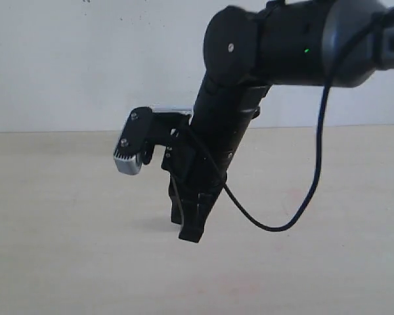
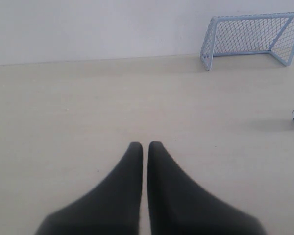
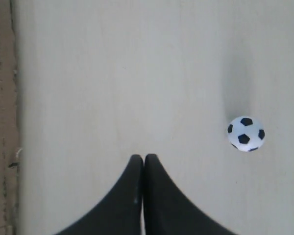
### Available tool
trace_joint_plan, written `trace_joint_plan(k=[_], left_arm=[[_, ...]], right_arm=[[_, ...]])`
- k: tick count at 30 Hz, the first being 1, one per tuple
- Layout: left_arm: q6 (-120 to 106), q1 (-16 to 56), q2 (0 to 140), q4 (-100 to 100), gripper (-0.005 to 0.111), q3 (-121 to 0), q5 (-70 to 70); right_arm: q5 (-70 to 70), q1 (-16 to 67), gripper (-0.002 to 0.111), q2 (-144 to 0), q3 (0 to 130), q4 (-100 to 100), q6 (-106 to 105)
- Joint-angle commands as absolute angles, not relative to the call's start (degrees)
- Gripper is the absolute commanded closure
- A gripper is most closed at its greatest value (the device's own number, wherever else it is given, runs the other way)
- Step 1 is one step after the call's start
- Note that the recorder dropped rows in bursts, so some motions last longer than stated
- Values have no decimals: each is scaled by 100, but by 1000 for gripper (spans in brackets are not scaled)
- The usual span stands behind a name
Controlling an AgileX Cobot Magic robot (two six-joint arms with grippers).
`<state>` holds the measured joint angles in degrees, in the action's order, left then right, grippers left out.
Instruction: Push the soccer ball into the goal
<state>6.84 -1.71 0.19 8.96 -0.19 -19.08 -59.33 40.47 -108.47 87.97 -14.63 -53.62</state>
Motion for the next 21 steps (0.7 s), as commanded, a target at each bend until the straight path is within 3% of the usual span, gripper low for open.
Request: trace_joint_plan(k=[1, 21], left_arm=[[666, -141, 0, 901, 102, 0, -1844], [666, -141, 0, 901, 102, 0, -1844]], right_arm=[[-5389, 4054, 109, -11308, 8857, -1373, -5740], [-4490, 4054, 109, -12301, 8857, -607, -6036]])
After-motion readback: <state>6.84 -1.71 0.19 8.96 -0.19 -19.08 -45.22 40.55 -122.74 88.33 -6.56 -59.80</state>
